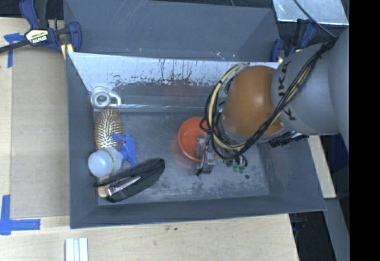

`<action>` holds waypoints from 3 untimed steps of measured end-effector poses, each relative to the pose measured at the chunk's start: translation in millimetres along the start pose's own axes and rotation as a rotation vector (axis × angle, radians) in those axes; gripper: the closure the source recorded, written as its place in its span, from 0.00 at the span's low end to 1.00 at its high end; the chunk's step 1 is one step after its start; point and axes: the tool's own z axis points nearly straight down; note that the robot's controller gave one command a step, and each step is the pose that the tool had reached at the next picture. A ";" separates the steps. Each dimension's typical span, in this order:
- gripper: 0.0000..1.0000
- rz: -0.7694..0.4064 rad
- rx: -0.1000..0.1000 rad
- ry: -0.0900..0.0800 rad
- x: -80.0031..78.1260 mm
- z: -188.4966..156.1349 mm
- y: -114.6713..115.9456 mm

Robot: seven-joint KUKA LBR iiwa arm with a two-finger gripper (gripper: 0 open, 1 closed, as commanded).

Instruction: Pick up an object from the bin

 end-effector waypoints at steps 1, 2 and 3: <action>1.00 0.000 0.000 0.000 0.0 0.0 0.0; 1.00 -0.015 0.000 -0.002 3.4 -55.3 -3.0; 1.00 0.016 0.000 0.000 4.5 -79.3 8.6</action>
Offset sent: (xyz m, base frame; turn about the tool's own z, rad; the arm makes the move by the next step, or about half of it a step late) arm -0.0043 -0.0025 0.0556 -0.0158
